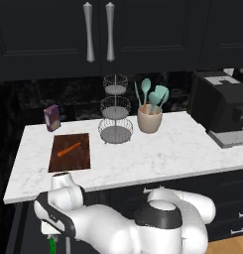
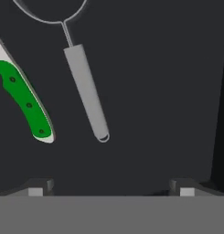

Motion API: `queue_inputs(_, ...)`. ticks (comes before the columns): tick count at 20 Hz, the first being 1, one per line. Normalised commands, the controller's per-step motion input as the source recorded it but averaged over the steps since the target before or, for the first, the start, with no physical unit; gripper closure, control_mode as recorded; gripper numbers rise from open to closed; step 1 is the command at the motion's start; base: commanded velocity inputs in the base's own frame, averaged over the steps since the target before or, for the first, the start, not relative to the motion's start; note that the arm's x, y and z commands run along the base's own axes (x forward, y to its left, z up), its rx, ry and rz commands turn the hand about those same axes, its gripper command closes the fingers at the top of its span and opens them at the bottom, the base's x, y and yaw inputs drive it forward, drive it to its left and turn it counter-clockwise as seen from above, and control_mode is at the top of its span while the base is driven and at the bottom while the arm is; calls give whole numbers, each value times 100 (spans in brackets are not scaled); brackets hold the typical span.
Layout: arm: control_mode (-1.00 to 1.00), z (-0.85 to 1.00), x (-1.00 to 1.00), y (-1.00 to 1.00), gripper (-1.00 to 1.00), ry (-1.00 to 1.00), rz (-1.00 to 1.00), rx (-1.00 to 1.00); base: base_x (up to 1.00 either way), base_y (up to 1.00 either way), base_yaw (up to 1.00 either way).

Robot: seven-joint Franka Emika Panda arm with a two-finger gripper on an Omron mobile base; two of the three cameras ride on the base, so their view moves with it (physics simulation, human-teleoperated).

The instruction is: Place the appropriate cutting tool for cutting the carrot skin on the cutting board.

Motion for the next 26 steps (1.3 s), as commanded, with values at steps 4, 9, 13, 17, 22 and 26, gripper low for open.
queue_inputs(4, -100, -29, 0, -1, -100, -2, 0, -1, 0, 0, 0)
queue_inputs(9, -100, -19, 11, 17, -100, 0, 0, 0, 0, 0, 0)
queue_inputs(13, -100, -23, 24, 14, -100, 0, 0, -3, 0, 0, 0)
queue_inputs(17, -100, -25, 28, 13, -100, 0, 0, -3, 0, 0, 0)
queue_inputs(22, -100, -31, 25, 0, -100, 0, 0, -1, 0, 0, 0)
queue_inputs(26, -100, -42, 3, 0, -100, 0, 0, 0, 0, 0, 0)
